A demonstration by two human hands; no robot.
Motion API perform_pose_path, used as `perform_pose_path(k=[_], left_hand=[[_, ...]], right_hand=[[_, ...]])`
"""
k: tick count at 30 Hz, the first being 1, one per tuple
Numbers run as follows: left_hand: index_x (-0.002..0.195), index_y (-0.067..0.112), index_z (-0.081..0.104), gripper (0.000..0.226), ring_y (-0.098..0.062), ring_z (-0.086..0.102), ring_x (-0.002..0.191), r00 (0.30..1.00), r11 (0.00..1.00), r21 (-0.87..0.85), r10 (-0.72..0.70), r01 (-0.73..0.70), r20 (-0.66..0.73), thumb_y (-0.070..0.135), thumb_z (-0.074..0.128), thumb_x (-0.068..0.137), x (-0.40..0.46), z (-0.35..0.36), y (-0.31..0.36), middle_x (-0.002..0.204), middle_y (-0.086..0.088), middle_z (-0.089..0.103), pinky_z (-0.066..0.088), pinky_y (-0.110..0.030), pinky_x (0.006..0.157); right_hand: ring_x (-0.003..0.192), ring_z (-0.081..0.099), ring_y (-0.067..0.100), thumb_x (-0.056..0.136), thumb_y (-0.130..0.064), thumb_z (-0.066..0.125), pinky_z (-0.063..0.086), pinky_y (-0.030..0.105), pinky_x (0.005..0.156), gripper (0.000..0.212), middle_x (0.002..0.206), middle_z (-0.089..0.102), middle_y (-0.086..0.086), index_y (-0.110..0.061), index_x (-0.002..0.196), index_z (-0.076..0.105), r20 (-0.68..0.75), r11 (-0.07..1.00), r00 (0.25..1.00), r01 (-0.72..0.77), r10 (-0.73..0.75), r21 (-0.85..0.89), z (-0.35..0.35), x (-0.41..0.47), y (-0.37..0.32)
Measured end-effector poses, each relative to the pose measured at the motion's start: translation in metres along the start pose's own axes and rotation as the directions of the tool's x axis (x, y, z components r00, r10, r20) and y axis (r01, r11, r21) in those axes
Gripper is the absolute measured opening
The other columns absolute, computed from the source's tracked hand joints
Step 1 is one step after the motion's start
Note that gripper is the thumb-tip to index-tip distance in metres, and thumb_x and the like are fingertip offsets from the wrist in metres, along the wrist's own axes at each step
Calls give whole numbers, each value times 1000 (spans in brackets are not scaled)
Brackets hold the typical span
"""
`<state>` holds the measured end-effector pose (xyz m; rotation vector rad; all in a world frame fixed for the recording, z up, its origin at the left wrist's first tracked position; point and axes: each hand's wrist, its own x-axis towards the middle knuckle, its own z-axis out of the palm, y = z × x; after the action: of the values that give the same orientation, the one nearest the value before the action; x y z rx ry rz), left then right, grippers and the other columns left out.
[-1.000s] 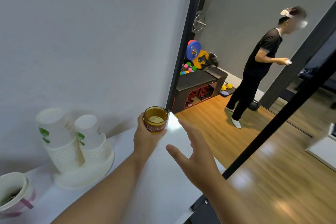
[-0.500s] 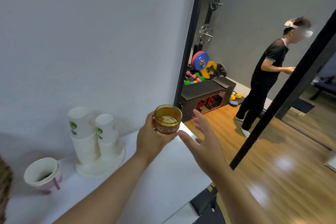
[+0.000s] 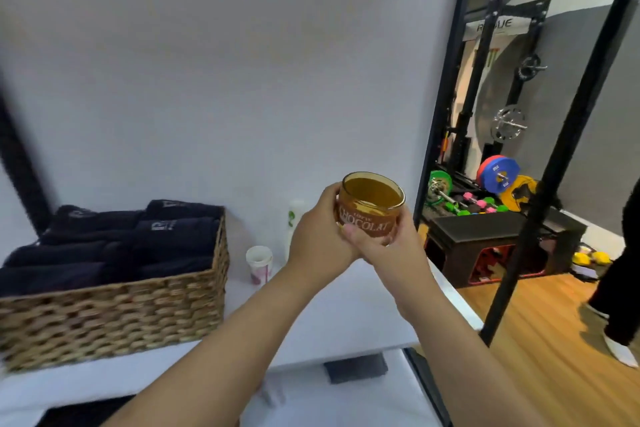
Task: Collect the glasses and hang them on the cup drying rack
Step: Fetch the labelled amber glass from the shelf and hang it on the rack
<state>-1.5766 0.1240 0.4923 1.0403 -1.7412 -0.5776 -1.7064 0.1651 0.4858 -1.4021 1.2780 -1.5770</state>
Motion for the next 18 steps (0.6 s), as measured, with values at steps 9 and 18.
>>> perform_pose_path(k=[9, 18], left_hand=[[129, 49, 45, 67, -1, 67, 98, 985, 977, 207, -23, 58, -169, 50, 81, 73, -100, -157, 64, 111, 24, 69, 61, -34, 84], [144, 42, 44, 78, -1, 67, 111, 963, 957, 272, -25, 100, -268, 34, 85, 77, -240, -353, 85, 121, 22, 69, 58, -34, 95]], right_hand=[[110, 73, 11, 64, -39, 100, 63, 51, 95, 82, 119, 75, -13, -41, 134, 59, 210, 967, 975, 11, -66, 253, 104, -96, -97], [114, 73, 14, 57, -53, 98, 58, 51, 102, 79, 119, 77, -10, -42, 128, 64, 455, 918, 879, -50, -147, 394, 259, -215, -165]])
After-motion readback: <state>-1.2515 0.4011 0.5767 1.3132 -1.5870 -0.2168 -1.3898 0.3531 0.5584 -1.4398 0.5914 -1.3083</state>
